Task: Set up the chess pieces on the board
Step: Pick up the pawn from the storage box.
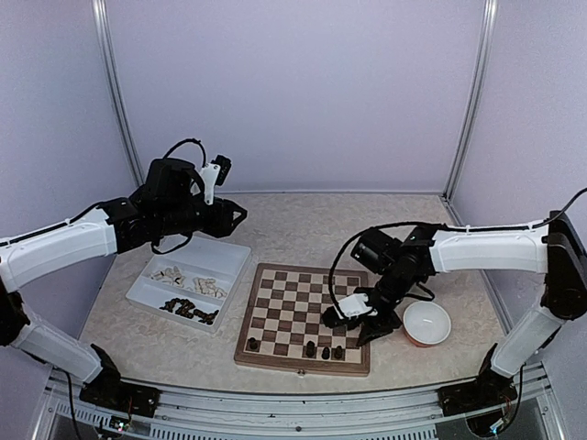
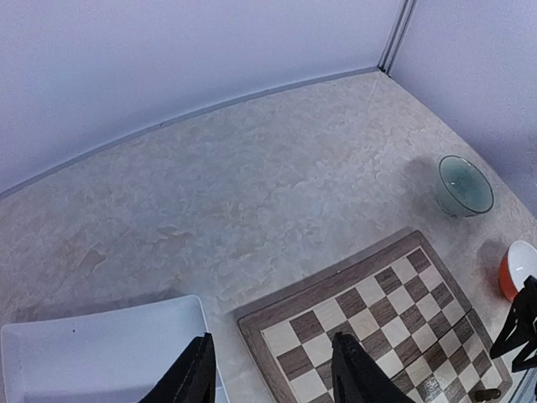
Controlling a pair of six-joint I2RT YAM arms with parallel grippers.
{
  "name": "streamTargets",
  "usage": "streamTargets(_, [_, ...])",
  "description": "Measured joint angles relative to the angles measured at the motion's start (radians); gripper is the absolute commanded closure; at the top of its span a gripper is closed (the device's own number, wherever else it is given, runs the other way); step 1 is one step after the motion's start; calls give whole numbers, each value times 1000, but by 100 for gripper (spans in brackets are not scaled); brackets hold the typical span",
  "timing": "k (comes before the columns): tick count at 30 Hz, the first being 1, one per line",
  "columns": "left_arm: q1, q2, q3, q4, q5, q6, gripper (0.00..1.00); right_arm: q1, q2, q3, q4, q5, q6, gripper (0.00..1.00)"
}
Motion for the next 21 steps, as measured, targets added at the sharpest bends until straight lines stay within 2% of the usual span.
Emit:
streamTargets(3, [-39, 11, 27, -98, -82, -85, 53, -60, -90, 8, -49, 3, -14, 51])
streamTargets(6, [-33, 4, 24, -229, -151, -210, 53, -149, -162, 56, -82, 1, -21, 44])
streamTargets(8, [-18, -12, 3, -323, -177, -308, 54, -223, -201, 99, -60, 0, -5, 28])
streamTargets(10, [-4, -35, -32, -417, -193, -399, 54, -296, -233, 124, 10, 0, 53, 3])
streamTargets(11, [1, -44, -49, -455, -197, -434, 55, -332, -242, 134, 49, -5, 85, 1])
streamTargets(17, [69, -47, -145, -612, -168, -538, 60, -476, -221, 165, 145, -114, 198, 2])
streamTargets(21, [149, -8, -170, -674, -152, -544, 61, -486, -216, 165, 147, -199, 203, 23])
